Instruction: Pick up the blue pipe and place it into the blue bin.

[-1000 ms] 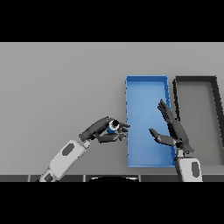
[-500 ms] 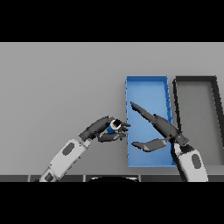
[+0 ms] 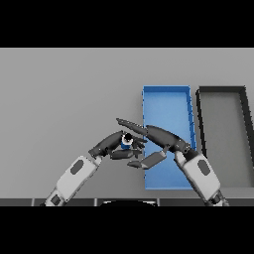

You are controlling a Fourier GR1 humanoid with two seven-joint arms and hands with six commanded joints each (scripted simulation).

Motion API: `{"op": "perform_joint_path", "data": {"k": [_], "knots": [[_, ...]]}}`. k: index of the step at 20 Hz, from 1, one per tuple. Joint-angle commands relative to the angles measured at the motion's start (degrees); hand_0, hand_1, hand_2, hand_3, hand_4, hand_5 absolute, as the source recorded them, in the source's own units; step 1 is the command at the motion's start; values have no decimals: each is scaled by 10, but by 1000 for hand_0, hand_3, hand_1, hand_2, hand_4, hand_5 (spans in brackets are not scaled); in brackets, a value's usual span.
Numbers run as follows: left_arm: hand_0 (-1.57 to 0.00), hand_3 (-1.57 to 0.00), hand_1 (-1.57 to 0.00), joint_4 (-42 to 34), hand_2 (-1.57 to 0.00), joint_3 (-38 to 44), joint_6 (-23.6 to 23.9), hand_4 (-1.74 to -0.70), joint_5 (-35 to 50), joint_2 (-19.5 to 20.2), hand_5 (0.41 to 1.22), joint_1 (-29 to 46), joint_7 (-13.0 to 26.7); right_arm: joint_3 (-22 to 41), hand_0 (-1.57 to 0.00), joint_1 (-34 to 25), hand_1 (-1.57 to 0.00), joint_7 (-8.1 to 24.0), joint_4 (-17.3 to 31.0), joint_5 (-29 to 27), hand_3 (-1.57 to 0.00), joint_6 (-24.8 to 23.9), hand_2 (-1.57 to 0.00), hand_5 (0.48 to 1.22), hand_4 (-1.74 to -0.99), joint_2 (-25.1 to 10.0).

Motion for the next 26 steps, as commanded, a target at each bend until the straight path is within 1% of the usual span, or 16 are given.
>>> {"op": "perform_joint_path", "data": {"k": [1,4,8,9,10,12,13,14,15,17,18,20,22,23,25,26], "knots": [[-1571,-1504,-1571,-2,-1571,-3,-1,-1730,1,-1,1221,1,10,1,1,-5,1,-4,4,0,1,2,1,528,-1233,4],[-1571,-1515,-1571,3,-1571,-7,-3,-1733,-1,-7,1221,4,8,8,1,-39,1,20,38,0,1,0,1,512,-1222,25],[-1571,-1474,-1571,-3,-1571,0,-17,-1720,17,1,1221,1,19,18,-14,-71,-36,12,77,6,-11,17,-68,516,-1241,49],[-1571,-1395,-1567,0,-1571,-1,-22,-1717,17,0,1221,0,14,18,-54,-77,-83,12,87,6,-43,22,-115,519,-1268,50],[-1496,-1150,-1393,3,-1367,-2,-19,-1630,-4,3,1221,-2,-13,23,-138,-86,-166,13,97,7,-106,28,-193,523,-1308,58],[-993,-736,-895,2,-875,-16,3,-1587,-50,18,1221,-20,16,21,-478,-103,-500,28,107,4,-375,36,-500,538,-1390,61],[-879,-667,-828,-5,-796,-18,8,-1611,-57,20,1221,-12,10,25,-697,-105,-714,24,106,-2,-562,43,-714,551,-1453,64],[-895,-656,-867,-13,-845,-18,7,-1637,-54,22,1221,-8,13,30,-872,-108,-886,22,111,-13,-701,44,-886,573,-1503,72],[-1030,-623,-1008,-10,-990,-14,10,-1658,-48,14,1192,-3,1,32,-1012,-98,-1023,27,104,-34,-828,49,-1023,604,-1541,70],[-1225,-525,-1211,-13,-1199,-6,7,-1688,-19,-3,1203,4,-4,33,-1213,-96,-1220,44,102,-42,-1096,30,-1220,706,-1492,79],[-1294,-533,-1283,-14,-1274,-2,4,-1698,-7,-7,1206,6,-1,30,-1285,-96,-1290,29,109,-36,-1191,27,-1290,809,-1475,81],[-1394,-550,-1386,-14,-1381,-6,4,-1714,-5,-9,1212,13,-3,34,-1388,-89,-1391,9,107,-11,-1328,25,-1391,957,-1458,86],[-1458,-591,-1453,-6,-1449,-5,10,-1724,-12,-3,1215,0,-6,31,-1454,-86,-1456,-12,102,14,-1415,34,-1456,1052,-1459,86],[-1480,-550,-1454,-5,-1474,-4,10,-1727,-14,3,1216,-5,-18,32,-1477,-90,-1479,-22,104,29,-1446,35,-1479,1086,-1465,92],[-1513,-510,-1423,-11,-1509,-12,17,-1732,-17,10,1218,-8,-1,26,-1511,-85,-1512,-25,107,29,-1491,43,-1512,1135,-1471,99],[-1499,-505,-1356,-5,-1521,-17,15,-1734,-19,12,1219,-9,-14,24,-1523,-79,-1524,-10,102,20,-1507,51,-1524,1152,-1473,103]]}}
